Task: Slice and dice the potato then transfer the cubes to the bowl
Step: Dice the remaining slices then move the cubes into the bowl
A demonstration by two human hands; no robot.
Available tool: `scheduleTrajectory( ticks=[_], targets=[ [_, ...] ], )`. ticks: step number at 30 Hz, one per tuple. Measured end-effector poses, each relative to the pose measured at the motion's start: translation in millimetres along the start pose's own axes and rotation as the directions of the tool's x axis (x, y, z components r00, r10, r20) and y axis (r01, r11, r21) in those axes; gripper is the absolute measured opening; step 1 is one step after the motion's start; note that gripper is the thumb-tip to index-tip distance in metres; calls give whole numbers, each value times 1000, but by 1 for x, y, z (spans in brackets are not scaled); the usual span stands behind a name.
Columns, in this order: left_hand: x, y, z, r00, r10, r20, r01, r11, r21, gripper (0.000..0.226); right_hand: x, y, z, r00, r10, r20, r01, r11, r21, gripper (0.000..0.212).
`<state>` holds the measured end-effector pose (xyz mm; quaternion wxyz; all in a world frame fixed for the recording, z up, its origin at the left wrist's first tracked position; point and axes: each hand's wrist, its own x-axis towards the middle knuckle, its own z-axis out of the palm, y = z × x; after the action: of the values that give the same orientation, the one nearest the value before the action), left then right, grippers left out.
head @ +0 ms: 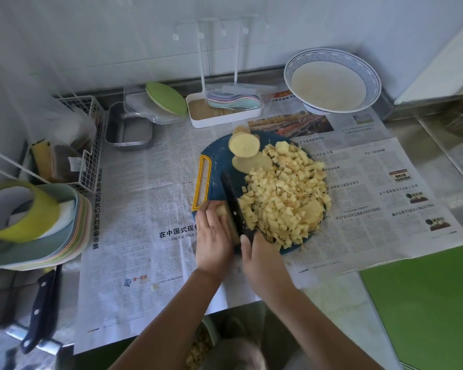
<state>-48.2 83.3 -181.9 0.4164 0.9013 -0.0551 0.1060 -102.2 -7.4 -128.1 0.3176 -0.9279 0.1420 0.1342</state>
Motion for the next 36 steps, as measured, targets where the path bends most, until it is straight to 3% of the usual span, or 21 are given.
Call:
scheduleTrajectory(
  ticks=[3, 6, 10, 18, 20, 24, 28, 32, 33, 36],
  targets=[
    [0, 5, -4, 1000, 13, -9, -13, 1000, -15, 39, 3, 21, -10, 999, -31, 20, 26, 978, 209, 30],
    [0, 1, -5, 1000, -20, -17, 19, 999, -50, 44, -5, 24, -13, 995, -80, -61, 92, 966, 241, 31],
    [0, 1, -7, 997, -66, -34, 62, 993, -105, 49, -21, 15, -16, 983, -111, -147, 140, 967, 210, 27],
    [1, -1, -6, 990, -114, -81, 97, 975, -198, 35, -45, 2, -6, 971, -208, -114, 211, 977, 16, 26],
    [2, -1, -6, 991, -93, -98, 74, 980, -185, 36, -50, -1, -2, 967, -219, -126, 218, 976, -25, 39],
    [3, -2, -5, 989, -90, -117, 70, 983, -167, 38, -57, -6, 5, 958, -225, -179, 208, 972, -112, 91],
    [3, -7, -1, 992, -67, -110, 55, 993, -108, 34, -52, -5, 14, 957, -173, -234, 121, 968, -218, 78],
    [1, -14, 5, 990, -13, -139, 16, 1000, 22, 31, -53, -1, 18, 975, -145, -170, 113, 977, -181, 97],
    [1, -16, 7, 990, 3, -142, 6, 998, 58, 31, -53, -2, 16, 977, -145, -153, 115, 975, -190, 89],
    [2, -22, 10, 990, 6, -143, 12, 992, 123, 39, -50, -4, 21, 976, -144, -162, 92, 953, -288, 35]
  ],
)
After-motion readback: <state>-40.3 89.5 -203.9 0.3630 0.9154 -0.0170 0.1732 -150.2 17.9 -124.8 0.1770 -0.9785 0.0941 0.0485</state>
